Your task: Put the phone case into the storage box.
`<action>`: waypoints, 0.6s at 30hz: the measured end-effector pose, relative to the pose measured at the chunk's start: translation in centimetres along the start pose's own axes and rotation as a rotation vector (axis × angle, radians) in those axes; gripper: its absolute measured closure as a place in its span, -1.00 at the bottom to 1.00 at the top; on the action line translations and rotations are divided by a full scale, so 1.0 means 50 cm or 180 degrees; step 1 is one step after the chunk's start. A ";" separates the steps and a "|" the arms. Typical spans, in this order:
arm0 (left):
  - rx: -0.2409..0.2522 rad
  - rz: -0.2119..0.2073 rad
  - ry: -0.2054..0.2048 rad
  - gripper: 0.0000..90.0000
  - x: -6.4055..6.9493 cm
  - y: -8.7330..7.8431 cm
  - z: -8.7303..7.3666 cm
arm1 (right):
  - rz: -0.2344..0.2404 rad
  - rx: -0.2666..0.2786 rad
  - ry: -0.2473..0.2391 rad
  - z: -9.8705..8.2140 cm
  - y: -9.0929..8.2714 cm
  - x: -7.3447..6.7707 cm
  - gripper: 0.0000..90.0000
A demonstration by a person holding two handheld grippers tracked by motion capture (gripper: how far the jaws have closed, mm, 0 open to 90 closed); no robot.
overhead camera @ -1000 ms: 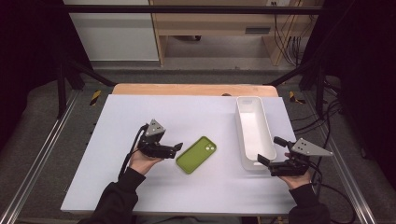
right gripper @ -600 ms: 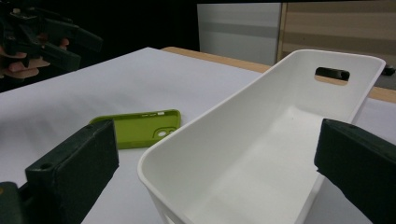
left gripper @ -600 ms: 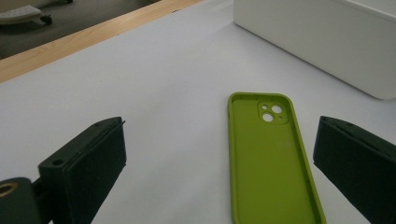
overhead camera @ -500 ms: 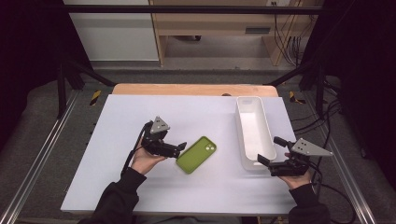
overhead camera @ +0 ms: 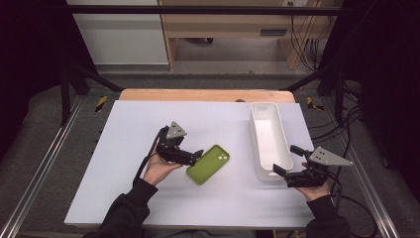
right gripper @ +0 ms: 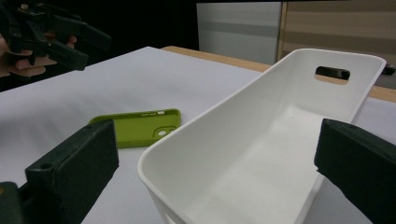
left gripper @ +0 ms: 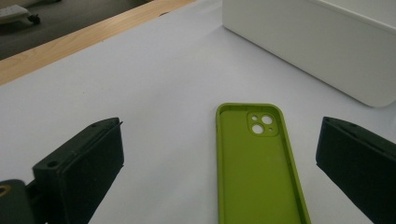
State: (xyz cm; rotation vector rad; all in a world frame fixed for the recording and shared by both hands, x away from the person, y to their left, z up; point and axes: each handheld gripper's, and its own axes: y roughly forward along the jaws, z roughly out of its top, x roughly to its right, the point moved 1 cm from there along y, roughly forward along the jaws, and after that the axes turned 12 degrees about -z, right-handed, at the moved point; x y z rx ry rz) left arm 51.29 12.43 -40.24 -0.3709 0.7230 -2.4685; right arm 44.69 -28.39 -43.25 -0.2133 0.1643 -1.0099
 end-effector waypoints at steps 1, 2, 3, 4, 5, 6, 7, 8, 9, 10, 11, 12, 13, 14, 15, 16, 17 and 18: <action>0.0004 -0.0006 0.0010 -0.99 0.001 0.003 0.004 | 0.0009 0.0005 -0.0004 0.000 0.000 0.000 -1.00; 0.0004 -0.0006 0.0010 -0.99 0.001 0.003 0.004 | 0.0009 0.0005 -0.0004 0.000 0.000 0.000 -1.00; 0.0013 -0.0012 0.0018 -0.99 0.002 0.005 0.008 | 0.0003 -0.0006 0.0005 0.000 0.000 0.000 -1.00; 0.0013 -0.0012 0.0018 -0.99 0.002 0.005 0.008 | 0.0003 -0.0006 0.0005 0.000 0.000 0.000 -1.00; 0.0017 -0.0016 0.0021 -0.99 0.003 0.006 0.009 | -0.0005 -0.0016 0.0006 -0.001 0.000 0.000 -1.00; 0.0005 -0.0015 0.0027 -0.99 0.002 0.008 0.010 | 0.0004 -0.0015 0.0012 -0.001 0.001 0.000 -1.00; 0.0001 -0.0009 0.0023 -0.99 0.001 0.008 0.010 | 0.0003 -0.0018 0.0010 -0.001 0.001 0.000 -1.00; 0.0001 -0.0009 0.0023 -0.99 0.001 0.008 0.010 | 0.0002 -0.0019 0.0009 -0.001 0.001 0.000 -1.00; -0.0008 -0.0004 0.0020 -0.99 -0.001 0.009 0.010 | 0.0004 -0.0018 0.0010 -0.001 0.001 -0.001 -1.00; -0.0011 -0.0002 0.0008 -0.99 -0.002 0.010 0.010 | 0.0002 -0.0019 0.0007 -0.001 0.001 0.000 -1.00; -0.0017 -0.0010 -0.0001 -0.99 -0.005 0.012 0.010 | 0.0005 -0.0018 0.0011 -0.001 0.001 0.000 -1.00; -0.0017 -0.0010 -0.0001 -0.99 -0.005 0.012 0.010 | 0.0004 -0.0018 0.0010 -0.001 0.001 0.000 -1.00; -0.0026 -0.0008 -0.0001 -0.99 -0.006 0.016 0.010 | 0.0003 -0.0019 0.0007 -0.001 0.001 0.000 -1.00; -0.0031 -0.0011 -0.0001 -0.99 -0.007 0.017 0.010 | 0.0004 -0.0018 0.0009 -0.001 0.001 -0.001 -1.00; -0.0034 -0.0007 -0.0004 -0.99 -0.008 0.019 0.010 | 0.0003 -0.0023 0.0007 -0.001 0.001 -0.001 -1.00; -0.0044 0.0002 -0.0002 -0.99 -0.009 0.020 0.011 | 0.0004 -0.0020 0.0009 -0.001 0.001 -0.001 -1.00; -0.0041 0.0005 -0.0004 -0.99 -0.010 0.022 0.011 | 0.0006 -0.0018 0.0012 -0.001 0.001 -0.001 -1.00; -0.0041 -0.0003 -0.0007 -0.99 -0.010 0.025 0.012 | 0.0006 -0.0017 0.0013 -0.001 0.001 -0.001 -1.00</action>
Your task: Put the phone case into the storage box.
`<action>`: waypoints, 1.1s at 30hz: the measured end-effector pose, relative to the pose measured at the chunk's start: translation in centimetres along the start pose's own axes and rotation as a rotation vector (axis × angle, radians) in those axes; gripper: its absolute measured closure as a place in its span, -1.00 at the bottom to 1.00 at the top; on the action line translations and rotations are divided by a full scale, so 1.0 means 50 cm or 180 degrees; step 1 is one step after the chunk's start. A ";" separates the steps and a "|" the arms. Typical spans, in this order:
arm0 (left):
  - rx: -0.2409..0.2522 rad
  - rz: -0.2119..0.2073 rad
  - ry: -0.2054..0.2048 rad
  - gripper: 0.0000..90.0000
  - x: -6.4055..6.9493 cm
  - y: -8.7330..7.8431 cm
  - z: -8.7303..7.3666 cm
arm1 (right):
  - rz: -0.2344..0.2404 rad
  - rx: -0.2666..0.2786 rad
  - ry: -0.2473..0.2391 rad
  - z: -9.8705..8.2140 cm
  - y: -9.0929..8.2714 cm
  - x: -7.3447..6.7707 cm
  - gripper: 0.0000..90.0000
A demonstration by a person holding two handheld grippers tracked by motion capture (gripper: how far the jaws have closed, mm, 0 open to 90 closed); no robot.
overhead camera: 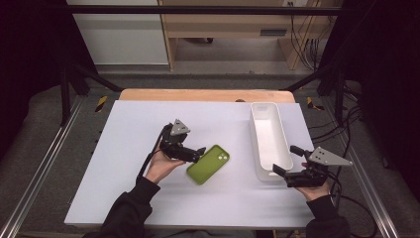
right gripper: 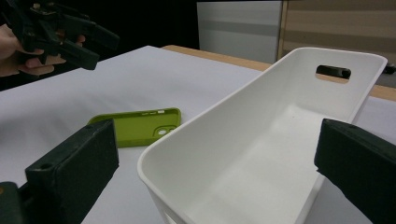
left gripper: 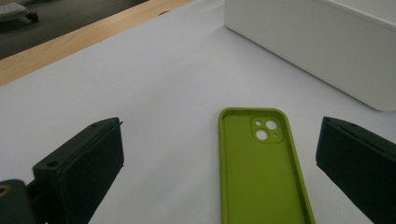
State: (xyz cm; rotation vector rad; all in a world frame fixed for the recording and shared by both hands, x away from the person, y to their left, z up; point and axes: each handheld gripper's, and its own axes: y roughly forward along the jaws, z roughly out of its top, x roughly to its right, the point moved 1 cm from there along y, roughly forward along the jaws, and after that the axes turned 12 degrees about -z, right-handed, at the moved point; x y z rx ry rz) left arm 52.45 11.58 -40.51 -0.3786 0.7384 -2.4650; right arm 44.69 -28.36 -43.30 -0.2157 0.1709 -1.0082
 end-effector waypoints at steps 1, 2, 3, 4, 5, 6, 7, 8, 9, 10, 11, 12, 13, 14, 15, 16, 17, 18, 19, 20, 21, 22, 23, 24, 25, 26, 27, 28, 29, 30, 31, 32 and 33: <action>0.0002 -0.0005 0.0005 -0.99 0.000 0.003 0.000 | 0.0002 0.0000 0.0001 0.000 0.000 0.000 -1.00; 0.0002 -0.0005 0.0005 -0.99 0.000 0.003 0.000 | 0.0001 -0.0002 -0.0001 0.000 0.000 0.000 -1.00; 0.0003 -0.0008 0.0008 -0.99 0.000 0.006 0.001 | 0.0001 -0.0002 -0.0001 0.000 0.000 0.000 -1.00; -0.0011 -0.0006 0.0018 -0.99 0.000 0.009 0.000 | 0.0003 0.0001 0.0004 0.000 0.000 0.000 -1.00; -0.0023 -0.0004 0.0021 -0.99 0.000 0.013 0.000 | 0.0007 0.0005 0.0001 0.000 0.000 0.000 -1.00; -0.0052 -0.0010 0.0019 -0.99 0.000 0.020 -0.002 | 0.0002 -0.0001 0.0001 0.000 0.000 0.000 -1.00; -0.0052 -0.0010 0.0019 -0.99 0.000 0.020 -0.002 | 0.0003 0.0000 0.0002 0.000 0.000 0.000 -1.00; -0.0069 -0.0017 0.0020 -0.99 0.000 0.023 -0.003 | 0.0002 0.0000 0.0001 0.000 0.000 0.000 -1.00; -0.0102 -0.0015 0.0029 -0.99 -0.001 0.031 -0.006 | 0.0003 0.0001 0.0003 0.000 0.000 0.000 -1.00; -0.0117 -0.0019 0.0030 -0.99 -0.001 0.035 -0.007 | 0.0003 0.0003 0.0001 0.000 0.000 0.000 -1.00; -0.0137 -0.0025 0.0030 -0.99 -0.001 0.038 -0.008 | 0.0006 0.0002 0.0004 0.000 0.000 0.000 -1.00; -0.0150 -0.0032 0.0028 -0.99 -0.001 0.042 -0.009 | 0.0004 0.0001 0.0005 0.000 0.000 0.000 -1.00; -0.0159 -0.0033 0.0027 -0.99 -0.001 0.045 -0.010 | 0.0013 0.0009 0.0002 0.000 0.000 0.000 -1.00; -0.0172 -0.0036 0.0030 -0.99 -0.001 0.048 -0.011 | 0.0012 0.0008 0.0000 0.000 0.000 0.000 -1.00; -0.0182 -0.0036 0.0033 -0.99 -0.001 0.051 -0.011 | 0.0010 0.0008 -0.0002 0.000 0.000 0.001 -1.00; -0.0182 -0.0036 0.0033 -0.99 -0.001 0.051 -0.011 | 0.0013 0.0004 0.0000 0.000 0.000 0.000 -1.00; -0.0192 -0.0036 0.0026 -0.99 -0.002 0.053 -0.012 | 0.0010 0.0002 -0.0001 0.000 0.000 0.000 -1.00; -0.0200 -0.0038 0.0024 -0.99 -0.002 0.054 -0.013 | 0.0003 0.0001 -0.0003 0.000 0.000 0.000 -1.00; -0.0212 -0.0033 0.0014 -0.99 -0.003 0.057 -0.014 | 0.0006 0.0005 -0.0003 0.000 0.000 0.000 -1.00; -0.0220 -0.0034 0.0010 -0.99 -0.004 0.058 -0.016 | 0.0013 0.0004 -0.0002 0.000 0.000 0.000 -1.00; -0.0220 -0.0034 0.0010 -0.99 -0.004 0.058 -0.016 | 0.0013 0.0003 -0.0003 0.000 0.000 0.001 -1.00; -0.0239 -0.0029 -0.0002 -0.99 -0.006 0.061 -0.019 | 0.0004 0.0003 -0.0005 -0.001 0.000 0.000 -1.00; -0.0247 -0.0025 -0.0015 -0.99 -0.008 0.063 -0.021 | 0.0003 -0.0001 -0.0002 -0.001 0.000 0.000 -1.00; -0.0241 -0.0020 -0.0022 -0.99 -0.010 0.065 -0.023 | 0.0001 0.0001 -0.0014 -0.001 0.001 0.000 -1.00; -0.0248 -0.0018 -0.0033 -0.99 -0.012 0.067 -0.024 | 0.0000 -0.0002 -0.0011 -0.001 0.000 0.000 -1.00; -0.0261 -0.0012 -0.0049 -0.99 -0.013 0.069 -0.026 | 0.0002 -0.0001 -0.0003 -0.001 0.000 0.000 -1.00; -0.0260 -0.0027 -0.0058 -0.99 -0.015 0.070 -0.027 | 0.0003 0.0004 -0.0004 0.000 0.000 0.000 -1.00; -0.0260 -0.0027 -0.0058 -0.99 -0.015 0.070 -0.027 | 0.0010 0.0003 -0.0002 0.000 0.000 0.001 -1.00; -0.0286 -0.0034 -0.0064 -0.99 -0.015 0.073 -0.028 | 0.0013 0.0005 -0.0002 0.000 0.000 0.001 -1.00; -0.0300 -0.0026 -0.0058 -0.99 -0.015 0.075 -0.029 | -0.0001 0.0001 -0.0004 0.000 0.000 0.001 -1.00; -0.0309 -0.0029 -0.0060 -0.99 -0.015 0.077 -0.030 | 0.0013 0.0002 -0.0004 -0.001 0.000 0.001 -1.00; -0.0309 -0.0029 -0.0060 -0.99 -0.015 0.077 -0.030 | 0.0003 0.0002 -0.0008 -0.001 0.000 0.000 -1.00; -0.0326 -0.0015 -0.0060 -0.99 -0.014 0.082 -0.034 | 0.0004 0.0001 -0.0006 -0.001 0.000 0.000 -1.00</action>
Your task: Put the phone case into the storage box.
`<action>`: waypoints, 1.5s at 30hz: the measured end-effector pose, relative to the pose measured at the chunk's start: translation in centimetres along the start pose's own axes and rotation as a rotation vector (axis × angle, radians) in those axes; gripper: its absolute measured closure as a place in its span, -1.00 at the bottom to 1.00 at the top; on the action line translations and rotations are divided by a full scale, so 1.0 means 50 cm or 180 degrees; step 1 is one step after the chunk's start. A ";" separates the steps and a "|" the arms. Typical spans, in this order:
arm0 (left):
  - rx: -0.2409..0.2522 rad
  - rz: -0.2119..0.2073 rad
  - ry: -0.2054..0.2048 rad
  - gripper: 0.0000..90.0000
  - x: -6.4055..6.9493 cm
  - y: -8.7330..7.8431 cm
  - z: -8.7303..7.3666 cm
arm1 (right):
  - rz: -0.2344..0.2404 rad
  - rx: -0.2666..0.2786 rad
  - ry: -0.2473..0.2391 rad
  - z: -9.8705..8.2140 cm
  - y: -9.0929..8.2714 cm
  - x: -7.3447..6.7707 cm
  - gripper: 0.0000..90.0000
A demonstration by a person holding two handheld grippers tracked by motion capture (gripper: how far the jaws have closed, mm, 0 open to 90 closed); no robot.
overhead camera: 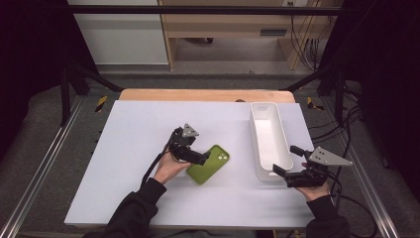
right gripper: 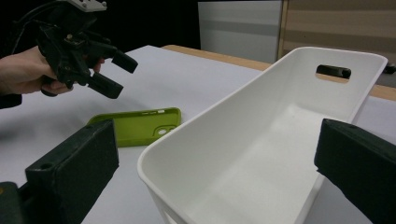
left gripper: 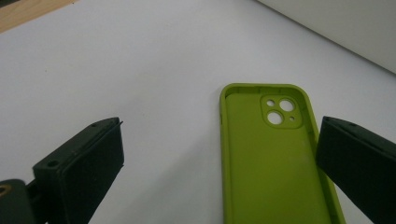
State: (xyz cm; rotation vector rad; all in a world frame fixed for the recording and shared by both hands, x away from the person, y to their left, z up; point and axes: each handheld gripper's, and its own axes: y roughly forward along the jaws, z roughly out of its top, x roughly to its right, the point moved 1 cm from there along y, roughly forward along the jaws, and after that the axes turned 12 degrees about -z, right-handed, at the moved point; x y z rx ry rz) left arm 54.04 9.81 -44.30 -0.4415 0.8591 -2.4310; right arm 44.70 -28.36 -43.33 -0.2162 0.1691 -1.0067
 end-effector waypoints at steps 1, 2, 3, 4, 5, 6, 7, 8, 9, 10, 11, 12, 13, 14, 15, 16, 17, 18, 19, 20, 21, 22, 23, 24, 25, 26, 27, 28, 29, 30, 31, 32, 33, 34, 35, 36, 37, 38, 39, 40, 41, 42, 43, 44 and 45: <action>-0.0013 0.0002 0.0001 -0.99 -0.001 0.002 -0.001 | 0.0001 0.0002 0.0003 0.000 0.000 0.000 -1.00; -0.0013 0.0002 0.0001 -0.99 -0.001 0.002 -0.001 | 0.0001 0.0002 0.0003 0.000 0.000 0.000 -1.00; -0.0034 -0.0005 -0.0010 -0.99 -0.003 0.007 -0.005 | -0.0005 0.0003 0.0004 0.000 -0.001 0.000 -1.00; -0.0044 -0.0005 -0.0018 -0.99 -0.003 0.009 -0.006 | -0.0005 0.0003 0.0006 0.001 -0.001 0.001 -1.00; -0.0054 0.0006 -0.0021 -0.99 -0.004 0.011 -0.008 | -0.0007 0.0007 0.0002 0.001 -0.001 0.001 -1.00; -0.0054 0.0006 -0.0021 -0.99 -0.004 0.011 -0.008 | -0.0007 0.0007 0.0002 0.001 -0.001 0.001 -1.00; -0.0075 0.0014 -0.0023 -0.99 -0.004 0.013 -0.009 | -0.0005 0.0005 0.0001 0.001 -0.001 0.001 -1.00; -0.0084 0.0022 -0.0024 -0.99 -0.004 0.015 -0.010 | -0.0006 0.0003 0.0003 0.001 -0.001 0.001 -1.00; -0.0099 0.0023 -0.0018 -0.99 -0.005 0.017 -0.011 | -0.0007 0.0001 0.0000 0.000 -0.001 0.001 -1.00; -0.0115 0.0031 -0.0016 -0.99 -0.004 0.018 -0.012 | -0.0009 0.0001 -0.0001 0.000 -0.001 0.001 -1.00; -0.0126 0.0037 -0.0011 -0.99 -0.005 0.019 -0.013 | -0.0004 0.0004 0.0001 0.001 -0.001 0.001 -1.00; -0.0128 0.0030 -0.0020 -0.98 -0.005 0.021 -0.014 | -0.0007 0.0012 0.0000 0.001 -0.001 0.001 -1.00; -0.0134 0.0025 -0.0024 -0.98 -0.006 0.021 -0.014 | -0.0007 0.0012 0.0000 0.001 -0.001 0.001 -1.00; -0.0142 0.0019 -0.0030 -0.98 -0.006 0.022 -0.015 | -0.0012 0.0016 0.0004 0.001 -0.002 0.001 -1.00; -0.0146 0.0021 -0.0043 -0.98 -0.007 0.023 -0.016 | -0.0012 0.0014 0.0006 0.001 -0.002 0.001 -1.00; -0.0150 0.0019 -0.0046 -0.98 -0.008 0.024 -0.017 | -0.0012 0.0014 0.0006 0.001 -0.002 0.001 -1.00; -0.0155 0.0014 -0.0062 -0.97 -0.009 0.027 -0.019 | -0.0009 0.0013 -0.0002 0.001 -0.002 0.001 -1.00; -0.0155 0.0014 -0.0062 -0.97 -0.009 0.027 -0.019 | -0.0009 0.0013 -0.0002 0.001 -0.002 0.001 -1.00; -0.0171 0.0018 -0.0061 -0.97 -0.009 0.028 -0.020 | -0.0006 0.0003 0.0006 0.001 -0.002 0.000 -1.00; -0.0172 0.0020 -0.0058 -0.97 -0.010 0.030 -0.022 | -0.0006 0.0003 0.0006 0.001 -0.002 0.000 -1.00; -0.0188 0.0024 -0.0063 -0.96 -0.010 0.031 -0.023 | -0.0004 0.0003 0.0006 0.001 -0.002 0.000 -1.00; -0.0199 0.0028 -0.0062 -0.96 -0.010 0.033 -0.024 | -0.0005 0.0005 0.0002 0.001 -0.001 0.000 -1.00; -0.0209 0.0029 -0.0074 -0.95 -0.011 0.035 -0.025 | -0.0004 0.0005 0.0005 0.001 -0.002 0.000 -1.00; -0.0219 0.0033 -0.0082 -0.95 -0.011 0.036 -0.027 | -0.0004 0.0005 0.0005 0.001 -0.002 0.000 -1.00; -0.0239 0.0048 -0.0074 -0.94 -0.011 0.037 -0.028 | -0.0003 0.0006 0.0004 0.001 -0.002 0.000 -1.00; -0.0252 0.0060 -0.0080 -0.92 -0.011 0.039 -0.030 | -0.0003 0.0007 0.0000 0.001 -0.002 0.000 -1.00; -0.0285 0.0065 -0.0085 -0.90 -0.011 0.043 -0.032 | -0.0002 0.0010 -0.0001 0.001 -0.002 0.000 -1.00; -0.0285 0.0065 -0.0085 -0.89 -0.011 0.043 -0.032 | -0.0002 0.0010 -0.0001 0.001 -0.002 0.000 -1.00; -0.0294 0.0080 -0.0079 -0.89 -0.010 0.043 -0.033 | -0.0003 0.0009 -0.0002 0.001 -0.002 0.000 -1.00; -0.0293 0.0088 -0.0074 -0.87 -0.009 0.043 -0.033 | -0.0004 0.0003 0.0002 0.001 -0.002 0.000 -1.00; -0.0288 0.0065 -0.0065 -0.83 -0.009 0.042 -0.033 | -0.0005 0.0003 0.0001 0.001 -0.002 0.000 -1.00; -0.0285 0.0064 -0.0045 -0.74 -0.007 0.041 -0.033 | 0.0000 0.0008 -0.0001 0.001 -0.002 0.000 -1.00; -0.0285 0.0064 -0.0045 -0.70 -0.007 0.041 -0.033 | 0.0000 0.0008 -0.0001 0.001 -0.002 0.000 -1.00; -0.0295 0.0055 -0.0034 -0.66 -0.006 0.040 -0.033 | 0.0007 0.0008 0.0001 0.001 -0.001 0.000 -1.00; -0.0295 0.0055 -0.0034 -0.63 -0.006 0.040 -0.033 | 0.0007 0.0008 0.0001 0.001 -0.001 0.000 -1.00; -0.0297 0.0044 -0.0038 -0.63 -0.005 0.040 -0.034 | 0.0008 0.0007 0.0001 0.001 -0.001 0.000 -1.00; -0.0299 0.0048 -0.0038 -0.61 -0.005 0.041 -0.034 | 0.0002 0.0004 -0.0004 0.001 -0.001 0.000 -1.00; -0.0309 0.0044 -0.0030 -0.57 -0.004 0.041 -0.035 | 0.0003 0.0006 -0.0006 0.001 -0.001 0.000 -1.00; -0.0309 0.0040 -0.0030 -0.55 -0.003 0.042 -0.036 | -0.0005 0.0005 -0.0013 0.001 -0.001 0.000 -1.00; -0.0313 0.0051 -0.0026 -0.53 -0.002 0.042 -0.036 | -0.0006 0.0005 -0.0012 0.001 -0.001 -0.001 -1.00; -0.0317 0.0055 -0.0022 -0.50 -0.001 0.042 -0.036 | -0.0007 0.0003 -0.0008 0.001 -0.001 -0.001 -1.00; -0.0320 0.0051 -0.0022 -0.44 -0.001 0.042 -0.036 | -0.0002 0.0011 -0.0004 0.001 -0.001 -0.001 -1.00; -0.0331 0.0048 -0.0017 -0.40 0.001 0.040 -0.035 | 0.0001 0.0013 -0.0004 0.001 -0.001 -0.001 -1.00; -0.0333 0.0044 -0.0014 -0.35 0.001 0.040 -0.035 | -0.0002 0.0010 -0.0003 0.001 -0.001 -0.001 -1.00; -0.0336 0.0040 -0.0010 -0.30 0.002 0.040 -0.036 | -0.0001 0.0012 -0.0004 0.001 -0.001 -0.001 -1.00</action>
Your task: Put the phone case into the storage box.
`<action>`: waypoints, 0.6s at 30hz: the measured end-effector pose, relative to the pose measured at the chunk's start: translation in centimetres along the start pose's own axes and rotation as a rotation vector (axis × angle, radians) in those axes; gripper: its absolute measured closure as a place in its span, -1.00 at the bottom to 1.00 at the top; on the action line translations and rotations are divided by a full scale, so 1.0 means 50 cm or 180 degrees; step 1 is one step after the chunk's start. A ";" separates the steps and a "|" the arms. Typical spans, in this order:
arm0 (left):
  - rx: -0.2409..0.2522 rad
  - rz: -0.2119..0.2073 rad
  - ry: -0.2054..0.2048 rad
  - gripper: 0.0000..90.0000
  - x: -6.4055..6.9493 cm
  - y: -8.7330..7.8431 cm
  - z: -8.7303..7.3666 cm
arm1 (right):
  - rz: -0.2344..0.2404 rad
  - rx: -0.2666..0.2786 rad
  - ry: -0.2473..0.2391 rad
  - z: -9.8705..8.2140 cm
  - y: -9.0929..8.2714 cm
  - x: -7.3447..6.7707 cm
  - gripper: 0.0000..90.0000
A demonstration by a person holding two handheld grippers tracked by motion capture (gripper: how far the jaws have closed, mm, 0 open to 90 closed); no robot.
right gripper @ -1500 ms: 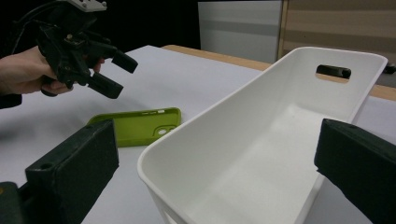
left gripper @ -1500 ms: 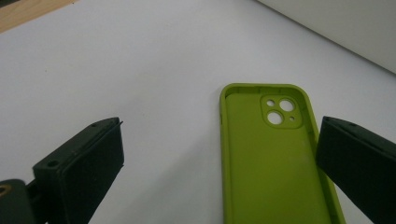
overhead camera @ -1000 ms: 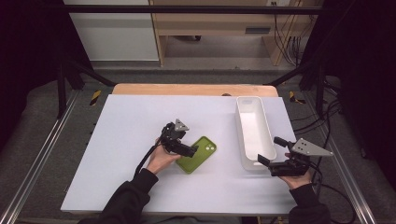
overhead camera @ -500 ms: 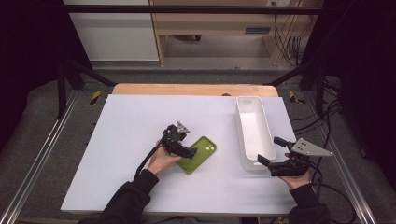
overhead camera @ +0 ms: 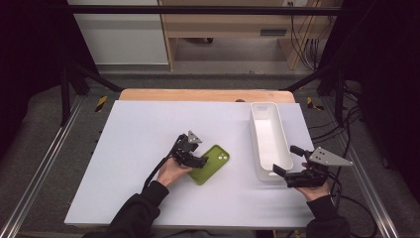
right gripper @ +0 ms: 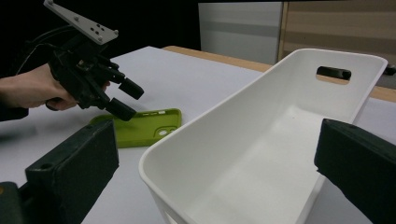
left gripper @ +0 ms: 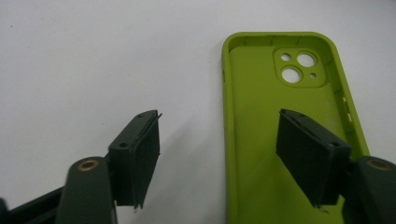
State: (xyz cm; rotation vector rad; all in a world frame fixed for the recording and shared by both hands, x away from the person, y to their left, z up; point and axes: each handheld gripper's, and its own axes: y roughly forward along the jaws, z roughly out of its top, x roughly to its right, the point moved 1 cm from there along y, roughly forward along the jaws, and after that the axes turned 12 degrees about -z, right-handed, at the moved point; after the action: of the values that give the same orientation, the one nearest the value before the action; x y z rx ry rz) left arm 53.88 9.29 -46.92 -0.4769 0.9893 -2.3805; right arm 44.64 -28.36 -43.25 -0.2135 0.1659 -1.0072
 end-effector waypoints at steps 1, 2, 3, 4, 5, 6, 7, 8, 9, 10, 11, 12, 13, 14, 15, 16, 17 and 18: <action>0.0000 0.0000 0.0000 -0.27 0.000 0.000 0.000 | 0.0002 -0.0001 0.0001 0.000 0.000 0.000 -1.00; -0.0005 -0.0006 -0.0001 -0.25 0.000 0.000 0.000 | 0.0002 -0.0002 0.0001 0.000 0.000 0.000 -1.00; -0.0009 -0.0014 -0.0001 -0.22 0.001 0.000 0.000 | -0.0002 -0.0005 0.0000 0.000 0.000 0.000 -1.00; -0.0012 -0.0025 -0.0004 -0.19 0.001 0.000 -0.001 | -0.0003 -0.0007 -0.0001 0.000 0.000 0.000 -1.00; -0.0012 -0.0025 -0.0004 -0.16 0.001 0.000 -0.001 | 0.0000 0.0001 -0.0002 0.000 0.000 0.000 -1.00; -0.0019 -0.0046 -0.0004 -0.13 0.002 0.000 -0.001 | 0.0002 0.0001 0.0001 0.000 0.000 0.000 -1.00; -0.0019 -0.0046 -0.0004 -0.09 0.002 0.000 -0.001 | 0.0000 0.0002 0.0001 0.000 0.000 0.000 -1.00; -0.0017 -0.0046 -0.0005 -0.09 0.003 -0.001 -0.001 | 0.0000 0.0002 0.0001 0.000 0.000 0.000 -1.00; -0.0021 -0.0043 0.0000 -0.06 0.003 -0.001 -0.001 | 0.0011 0.0004 -0.0001 0.000 0.000 0.001 -1.00; -0.0030 -0.0044 0.0001 -0.03 0.003 -0.001 -0.001 | 0.0011 0.0004 -0.0004 0.000 0.000 0.000 -1.00; -0.0042 -0.0047 -0.0001 0.04 0.003 -0.001 -0.001 | 0.0012 0.0005 -0.0003 0.000 0.000 0.000 -1.00; -0.0053 -0.0074 -0.0007 0.08 0.002 0.000 -0.002 | 0.0001 0.0001 0.0001 0.000 0.000 0.000 -1.00; -0.0056 -0.0082 -0.0010 0.11 0.002 0.000 -0.002 | 0.0003 0.0003 0.0002 0.000 0.000 0.000 -1.00; -0.0056 -0.0082 -0.0010 0.15 0.002 0.000 -0.002 | 0.0003 0.0003 0.0001 0.000 0.000 0.000 -1.00; -0.0055 -0.0089 -0.0014 0.15 0.001 0.000 -0.003 | 0.0003 0.0003 0.0001 0.000 0.000 0.000 -1.00; -0.0056 -0.0102 -0.0018 0.19 0.001 0.000 -0.003 | 0.0002 0.0005 0.0001 0.000 0.000 0.000 -1.00; -0.0057 -0.0110 -0.0023 0.23 0.001 0.000 -0.003 | 0.0004 0.0004 -0.0005 0.000 0.000 0.000 -1.00; -0.0058 -0.0127 -0.0041 0.30 0.000 0.001 -0.003 | 0.0013 0.0004 -0.0003 0.000 0.000 0.000 -1.00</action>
State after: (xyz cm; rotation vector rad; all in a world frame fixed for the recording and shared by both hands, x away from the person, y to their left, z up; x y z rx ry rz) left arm 53.80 9.35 -47.04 -0.5227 1.0054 -2.4026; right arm 44.65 -28.38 -43.25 -0.2124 0.1647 -1.0030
